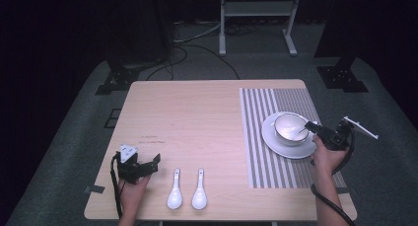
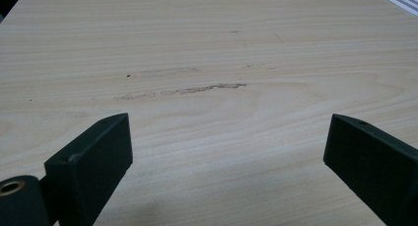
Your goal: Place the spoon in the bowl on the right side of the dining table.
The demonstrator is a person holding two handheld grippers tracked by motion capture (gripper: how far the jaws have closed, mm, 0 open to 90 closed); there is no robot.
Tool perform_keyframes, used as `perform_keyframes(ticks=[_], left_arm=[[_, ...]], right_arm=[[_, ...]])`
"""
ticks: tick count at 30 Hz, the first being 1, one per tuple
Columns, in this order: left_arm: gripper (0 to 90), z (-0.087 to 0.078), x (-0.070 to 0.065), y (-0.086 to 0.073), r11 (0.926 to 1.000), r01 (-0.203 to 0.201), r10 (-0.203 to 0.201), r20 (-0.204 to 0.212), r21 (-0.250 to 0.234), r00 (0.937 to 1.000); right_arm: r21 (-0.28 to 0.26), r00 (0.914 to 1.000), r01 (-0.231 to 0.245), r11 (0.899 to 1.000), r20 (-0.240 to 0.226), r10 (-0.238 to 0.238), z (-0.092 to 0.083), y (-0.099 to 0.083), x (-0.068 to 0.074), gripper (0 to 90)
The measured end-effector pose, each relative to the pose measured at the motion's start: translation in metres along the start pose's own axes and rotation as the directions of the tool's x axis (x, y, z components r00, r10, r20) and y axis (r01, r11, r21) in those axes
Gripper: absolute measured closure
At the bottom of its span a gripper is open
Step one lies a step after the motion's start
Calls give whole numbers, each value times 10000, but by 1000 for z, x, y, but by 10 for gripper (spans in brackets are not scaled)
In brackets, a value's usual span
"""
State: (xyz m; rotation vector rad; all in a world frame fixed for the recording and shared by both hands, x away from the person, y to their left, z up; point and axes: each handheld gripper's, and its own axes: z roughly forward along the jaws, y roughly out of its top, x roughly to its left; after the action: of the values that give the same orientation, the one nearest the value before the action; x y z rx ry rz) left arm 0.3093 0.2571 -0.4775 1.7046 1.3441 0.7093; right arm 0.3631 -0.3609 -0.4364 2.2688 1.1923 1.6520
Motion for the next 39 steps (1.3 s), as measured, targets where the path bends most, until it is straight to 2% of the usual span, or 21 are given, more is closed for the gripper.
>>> perform_keyframes(ticks=[4,17,20,25,39], left_arm=[[33,0,0,0,10000,25,-25,0,-7,10000],[33,0,0,0,10000,6,-6,-9,-1,10000],[33,0,0,0,10000,1,-1,-18,-1,10000],[33,0,0,0,10000,0,0,-17,0,10000],[33,0,0,0,10000,31,-31,-21,-19,10000]], right_arm=[[57,10000,62,10000,-13,-62,0,0,-2,785],[-53,9989,283,9996,372,-280,-2,2,-2,733],[-21,9995,238,9997,215,-238,-3,3,-5,700],[87,9995,189,9998,242,-191,-5,4,-10,679],[26,9998,-94,10000,-183,95,-10,1,-16,667]])
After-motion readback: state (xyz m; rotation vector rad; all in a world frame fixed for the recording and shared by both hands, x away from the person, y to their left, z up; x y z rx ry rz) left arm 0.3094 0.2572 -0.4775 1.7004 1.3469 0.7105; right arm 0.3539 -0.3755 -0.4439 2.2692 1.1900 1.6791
